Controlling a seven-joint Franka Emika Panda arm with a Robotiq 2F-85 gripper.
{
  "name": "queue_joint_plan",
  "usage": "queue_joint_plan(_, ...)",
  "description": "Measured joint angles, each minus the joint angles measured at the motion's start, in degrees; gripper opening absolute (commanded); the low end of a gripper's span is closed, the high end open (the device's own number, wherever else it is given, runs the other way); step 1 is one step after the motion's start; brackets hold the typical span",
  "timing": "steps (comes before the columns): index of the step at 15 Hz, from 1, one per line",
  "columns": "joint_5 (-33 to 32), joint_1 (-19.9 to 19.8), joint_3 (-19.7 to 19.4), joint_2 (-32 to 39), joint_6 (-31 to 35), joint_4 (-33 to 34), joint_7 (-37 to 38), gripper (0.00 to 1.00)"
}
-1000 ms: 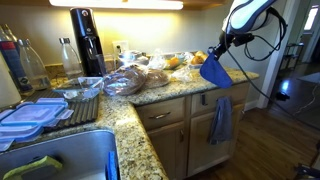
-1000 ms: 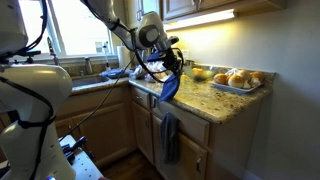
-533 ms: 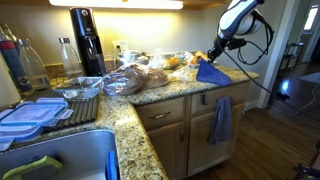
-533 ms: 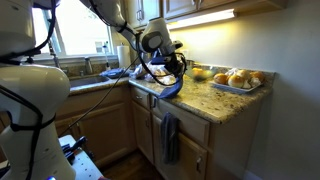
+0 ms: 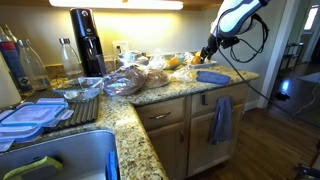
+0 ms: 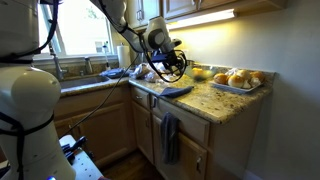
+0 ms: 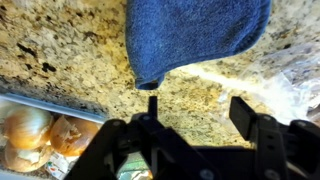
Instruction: Place the left blue cloth onto the kitchen counter
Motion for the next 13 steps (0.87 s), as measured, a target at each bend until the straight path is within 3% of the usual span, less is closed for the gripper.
queue_joint_plan(1, -0.84, -2.82, 3.32, -0.77, -0.39, 0.00, 0.26, 0.86)
queue_joint_plan(3, -1.70, -6.38, 7.70, -1.99, -1.37, -0.02, 0.85, 0.99)
queue_joint_plan(4, -1.80, -6.95, 8.45, -2.29, -1.63, -0.03, 0.90, 1.00)
queue_joint_plan(13, -1.82, -7.29, 8.89, -2.44, -1.71, -0.14, 0.93, 1.00)
